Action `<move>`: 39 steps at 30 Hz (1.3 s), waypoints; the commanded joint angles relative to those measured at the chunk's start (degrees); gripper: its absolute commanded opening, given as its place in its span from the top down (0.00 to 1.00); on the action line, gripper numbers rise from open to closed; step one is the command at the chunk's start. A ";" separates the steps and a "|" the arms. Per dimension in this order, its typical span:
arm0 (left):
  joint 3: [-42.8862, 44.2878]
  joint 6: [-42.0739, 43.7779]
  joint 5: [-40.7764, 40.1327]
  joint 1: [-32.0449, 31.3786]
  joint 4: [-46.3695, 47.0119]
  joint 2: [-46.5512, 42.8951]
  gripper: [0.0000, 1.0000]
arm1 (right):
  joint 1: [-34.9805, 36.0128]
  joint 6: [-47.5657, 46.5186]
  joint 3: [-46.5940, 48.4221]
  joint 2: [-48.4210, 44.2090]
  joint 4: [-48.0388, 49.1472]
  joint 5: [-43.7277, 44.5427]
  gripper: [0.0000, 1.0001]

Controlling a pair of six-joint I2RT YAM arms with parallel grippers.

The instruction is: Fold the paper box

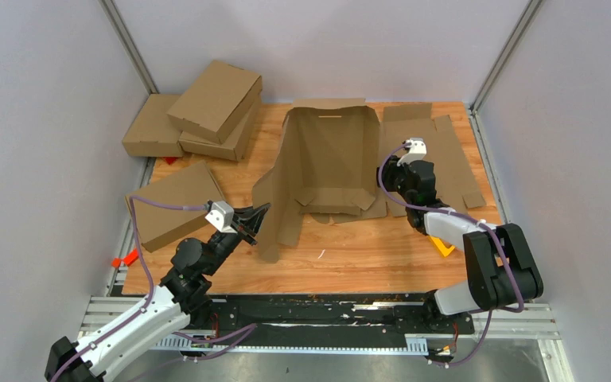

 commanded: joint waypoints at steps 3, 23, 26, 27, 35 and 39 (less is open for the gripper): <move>0.81 -0.11 1.40 -0.30 -0.71 0.74 1.00 | 2.61 -4.40 -0.62 -1.00 7.21 -6.67 0.64; 1.50 -0.46 -4.05 -0.30 -4.55 -0.93 1.00 | 2.87 -2.57 -6.86 -1.64 16.33 -19.12 0.47; 1.54 -0.64 -6.34 -0.31 -5.90 -1.75 1.00 | 2.89 -1.40 -9.05 -2.08 19.41 -20.60 0.45; 1.67 -0.68 -7.05 -0.30 -6.44 -1.93 1.00 | 2.82 -1.12 -9.98 -2.04 21.35 -21.41 0.45; 2.33 -0.42 -10.37 -0.30 -9.29 -2.54 1.00 | 2.81 1.55 -12.14 -0.65 30.39 -30.06 0.31; 2.35 -0.42 -10.89 -0.30 -9.74 -3.03 1.00 | 3.17 1.53 -12.99 -1.89 30.35 -31.56 0.29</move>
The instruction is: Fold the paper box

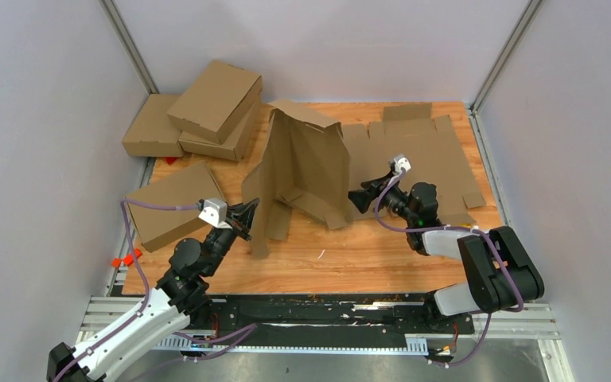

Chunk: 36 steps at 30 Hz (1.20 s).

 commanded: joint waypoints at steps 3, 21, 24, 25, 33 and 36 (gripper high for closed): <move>1.27 -0.47 -0.95 -0.30 -3.95 -0.20 1.00 | 1.63 0.25 -0.29 -1.57 3.11 -4.69 0.29; 1.81 -0.38 -3.05 -0.30 -5.67 0.04 1.00 | 7.56 -1.19 -4.99 -8.59 -0.29 -3.59 0.22; 1.72 -0.35 -3.36 -0.35 -5.63 0.23 1.00 | 7.67 -0.59 -6.24 -9.55 0.25 -4.67 0.21; 1.67 -0.37 -3.29 -0.31 -5.47 0.31 1.00 | 7.66 -0.43 -6.42 -9.90 0.19 -4.67 0.21; 1.43 -0.11 -1.26 -0.30 -4.40 0.67 1.00 | 8.60 -2.53 -2.40 -7.48 -4.42 1.15 0.23; 1.32 -0.03 -1.03 -0.30 -4.22 0.75 1.00 | 11.20 -4.11 -1.47 -7.80 -10.25 11.74 0.20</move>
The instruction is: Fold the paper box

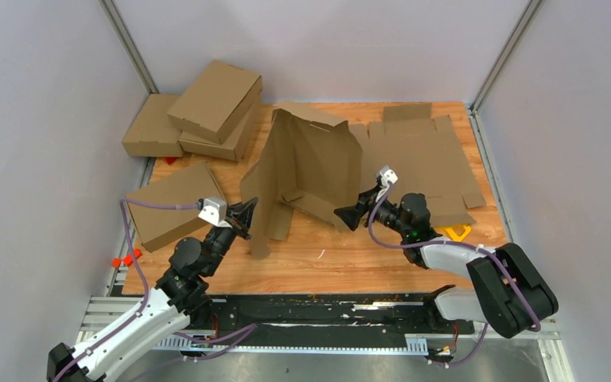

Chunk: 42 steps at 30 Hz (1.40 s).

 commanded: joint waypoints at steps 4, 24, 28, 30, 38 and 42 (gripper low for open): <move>0.38 -0.48 1.44 -0.35 -2.00 1.28 1.00 | 10.42 -7.32 6.78 2.67 -11.57 26.11 0.16; 1.19 -1.40 2.68 -0.30 -2.24 2.50 1.00 | 20.05 -14.01 14.88 12.02 -22.19 42.27 0.00; 1.60 -2.61 4.20 -0.30 -2.47 2.71 1.00 | 20.77 -16.35 16.61 14.62 -21.86 42.81 0.00; 1.68 -3.02 4.77 -0.31 -2.41 3.01 1.00 | 20.89 -16.19 17.24 15.55 -22.18 42.48 0.00; 2.77 -3.58 6.49 -0.30 -2.52 4.76 1.00 | 23.31 -17.76 19.53 19.14 -25.62 48.03 0.00; 3.37 -4.37 6.74 -0.30 -2.87 5.13 1.00 | 24.50 -17.41 20.14 19.78 -26.10 48.90 0.00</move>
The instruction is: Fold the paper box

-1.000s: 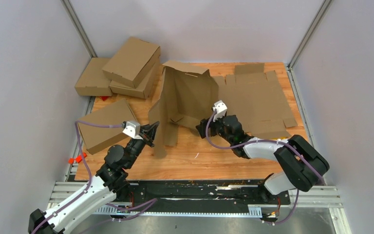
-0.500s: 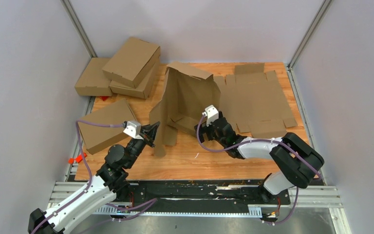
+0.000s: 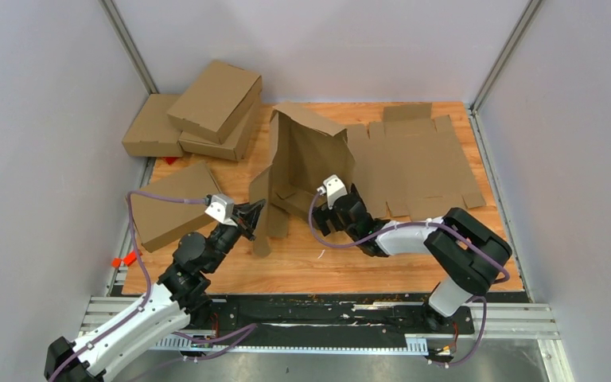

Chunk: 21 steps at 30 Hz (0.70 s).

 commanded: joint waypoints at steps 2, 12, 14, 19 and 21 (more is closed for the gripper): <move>2.29 -4.18 1.52 -0.30 -3.61 1.30 1.00 | 1.40 0.98 2.07 -0.04 -1.03 1.55 0.00; 8.87 -7.18 1.87 -0.31 -14.98 1.24 1.00 | -5.07 17.41 6.78 -5.68 -10.92 -3.11 0.19; 8.40 -7.13 2.28 -0.33 -15.20 0.18 1.00 | -7.04 20.18 7.21 -7.00 -12.65 -4.21 0.21; 6.93 -6.38 2.05 -0.30 -15.44 -1.56 1.00 | -11.07 23.65 7.38 -10.60 -15.27 -8.72 0.28; 6.72 -6.29 1.73 -0.30 -15.78 -1.92 1.00 | -12.58 24.97 7.71 -11.73 -16.88 -11.12 0.34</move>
